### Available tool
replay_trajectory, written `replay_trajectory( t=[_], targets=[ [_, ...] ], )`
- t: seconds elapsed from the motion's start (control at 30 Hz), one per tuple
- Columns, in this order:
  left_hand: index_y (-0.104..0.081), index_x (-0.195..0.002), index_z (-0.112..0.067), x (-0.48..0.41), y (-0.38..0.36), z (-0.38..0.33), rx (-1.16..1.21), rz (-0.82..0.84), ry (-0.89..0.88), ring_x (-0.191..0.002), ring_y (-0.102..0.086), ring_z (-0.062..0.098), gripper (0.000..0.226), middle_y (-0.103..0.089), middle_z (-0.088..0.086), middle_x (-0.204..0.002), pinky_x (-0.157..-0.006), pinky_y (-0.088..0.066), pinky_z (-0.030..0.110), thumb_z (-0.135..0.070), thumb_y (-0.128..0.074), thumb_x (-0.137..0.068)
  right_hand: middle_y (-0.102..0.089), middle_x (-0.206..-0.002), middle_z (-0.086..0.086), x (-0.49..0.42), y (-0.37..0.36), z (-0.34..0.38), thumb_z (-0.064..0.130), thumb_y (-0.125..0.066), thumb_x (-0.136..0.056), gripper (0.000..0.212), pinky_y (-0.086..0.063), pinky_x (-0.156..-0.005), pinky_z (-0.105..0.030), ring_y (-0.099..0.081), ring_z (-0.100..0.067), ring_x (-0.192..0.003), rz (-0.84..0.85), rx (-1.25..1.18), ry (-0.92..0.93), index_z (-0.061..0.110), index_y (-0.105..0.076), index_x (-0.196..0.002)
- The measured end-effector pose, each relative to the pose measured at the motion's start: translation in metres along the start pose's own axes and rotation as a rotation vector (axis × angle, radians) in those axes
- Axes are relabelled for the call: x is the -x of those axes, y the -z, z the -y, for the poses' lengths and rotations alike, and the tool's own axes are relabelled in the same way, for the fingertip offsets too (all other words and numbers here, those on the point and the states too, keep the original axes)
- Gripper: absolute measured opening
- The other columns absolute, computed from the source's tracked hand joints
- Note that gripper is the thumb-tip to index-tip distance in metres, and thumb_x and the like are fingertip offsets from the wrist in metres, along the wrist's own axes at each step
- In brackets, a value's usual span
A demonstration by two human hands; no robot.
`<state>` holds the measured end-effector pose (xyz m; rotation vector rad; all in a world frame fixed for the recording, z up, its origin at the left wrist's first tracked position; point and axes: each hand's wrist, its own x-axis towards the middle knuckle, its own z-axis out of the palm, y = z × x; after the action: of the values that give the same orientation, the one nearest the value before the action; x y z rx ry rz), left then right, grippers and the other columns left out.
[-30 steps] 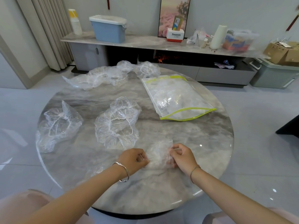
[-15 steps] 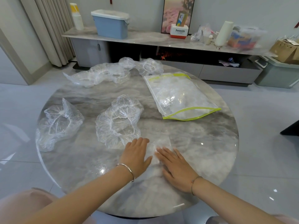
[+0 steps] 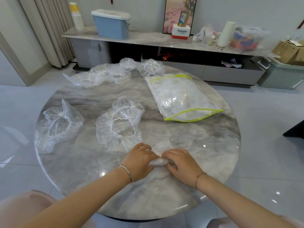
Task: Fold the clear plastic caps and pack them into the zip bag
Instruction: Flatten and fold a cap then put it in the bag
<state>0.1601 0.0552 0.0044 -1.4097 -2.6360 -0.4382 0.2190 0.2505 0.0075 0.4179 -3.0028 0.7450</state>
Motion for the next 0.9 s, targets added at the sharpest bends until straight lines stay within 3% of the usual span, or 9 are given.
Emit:
replay_trajectory(
  t=[0.13, 0.2, 0.3, 0.37, 0.5, 0.63, 0.7, 0.77, 0.9],
  targets=[
    [-0.065, -0.085, -0.019, -0.003, 0.012, -0.011, 0.141, 0.038, 0.247, -0.077, -0.051, 0.015, 0.051, -0.062, -0.003, -0.077, -0.076, -0.037, 0.025, -0.051, -0.026, -0.083, -0.063, -0.076, 0.011, -0.001, 0.006, -0.001, 0.021, -0.059, -0.089, 0.009, -0.044, -0.068, -0.02, -0.057, -0.005, -0.07, -0.081, -0.349, -0.227, 0.028, -0.063, -0.084],
    [-0.061, -0.081, -0.017, -0.001, 0.014, -0.009, 0.334, 0.09, 0.37, -0.071, -0.05, 0.015, 0.038, -0.059, 0.0, -0.073, -0.064, -0.033, 0.018, -0.047, -0.04, -0.092, -0.057, -0.068, 0.013, 0.001, 0.005, -0.001, 0.019, -0.065, -0.086, 0.01, -0.044, -0.066, -0.019, -0.053, -0.005, -0.065, -0.085, -0.444, -0.297, 0.026, -0.061, -0.08],
    [-0.062, -0.098, -0.026, 0.003, 0.013, -0.009, 0.54, 0.147, 0.507, -0.068, -0.052, 0.01, 0.015, -0.058, -0.003, -0.075, -0.062, -0.037, 0.013, -0.037, -0.056, -0.09, -0.053, -0.064, 0.015, 0.002, 0.001, -0.002, 0.019, -0.071, -0.081, 0.014, -0.043, -0.065, -0.02, -0.047, -0.004, -0.06, -0.072, -0.502, -0.36, 0.023, -0.058, -0.078],
    [-0.057, -0.114, -0.028, 0.004, 0.012, -0.012, 0.47, 0.172, 0.538, -0.069, -0.052, 0.006, 0.027, -0.056, -0.007, -0.076, -0.065, -0.039, 0.013, -0.035, -0.059, -0.088, -0.054, -0.073, 0.013, 0.001, 0.0, -0.002, 0.023, -0.073, -0.08, 0.018, -0.045, -0.064, -0.021, -0.045, -0.004, -0.06, -0.081, -0.436, -0.372, 0.026, -0.056, -0.081],
    [-0.047, -0.121, -0.029, 0.008, 0.007, -0.014, 0.289, 0.095, 0.454, -0.103, -0.052, 0.011, 0.046, -0.051, -0.008, -0.109, -0.085, -0.038, 0.018, -0.032, -0.067, -0.081, -0.051, -0.096, 0.013, 0.002, 0.002, -0.001, 0.025, -0.074, -0.078, 0.028, -0.05, -0.068, -0.029, -0.045, -0.007, -0.058, -0.145, -0.292, -0.389, 0.028, -0.05, -0.092],
    [-0.064, -0.099, -0.034, 0.005, 0.003, -0.01, 0.059, 0.017, 0.053, -0.093, -0.049, 0.009, 0.055, -0.059, -0.012, -0.103, -0.077, -0.033, 0.017, -0.01, -0.081, -0.053, -0.051, -0.101, 0.011, -0.001, 0.004, -0.004, 0.023, -0.075, -0.079, 0.034, -0.051, -0.072, -0.027, -0.047, -0.007, -0.06, -0.091, -0.292, -0.417, 0.026, -0.05, -0.101],
    [-0.07, -0.092, -0.037, 0.004, -0.002, -0.009, 0.015, 0.026, -0.002, -0.091, -0.046, 0.006, 0.06, -0.066, -0.016, -0.096, -0.078, -0.032, 0.02, -0.005, -0.082, -0.043, -0.052, -0.096, 0.009, -0.004, 0.007, -0.005, 0.021, -0.074, -0.079, 0.033, -0.049, -0.072, -0.024, -0.046, -0.007, -0.061, -0.06, -0.322, -0.422, 0.024, -0.051, -0.103],
    [-0.071, -0.092, -0.039, 0.005, -0.004, -0.011, 0.026, 0.059, -0.002, -0.087, -0.053, 0.004, 0.055, -0.068, -0.02, -0.092, -0.078, -0.033, 0.018, -0.009, -0.078, -0.046, -0.052, -0.089, 0.008, -0.005, 0.007, -0.006, 0.018, -0.074, -0.08, 0.031, -0.047, -0.072, -0.021, -0.046, -0.006, -0.063, -0.046, -0.349, -0.437, 0.023, -0.053, -0.103],
    [-0.066, -0.101, -0.034, 0.01, 0.0, -0.012, 0.151, 0.016, 0.037, -0.092, -0.056, 0.008, 0.034, -0.066, -0.016, -0.1, -0.085, -0.036, 0.017, -0.027, -0.044, -0.076, -0.055, -0.08, 0.004, -0.007, 0.006, -0.003, 0.009, -0.073, -0.077, 0.027, -0.044, -0.068, -0.016, -0.049, -0.009, -0.068, -0.033, -0.457, -0.488, 0.023, -0.057, -0.094]
  ],
)
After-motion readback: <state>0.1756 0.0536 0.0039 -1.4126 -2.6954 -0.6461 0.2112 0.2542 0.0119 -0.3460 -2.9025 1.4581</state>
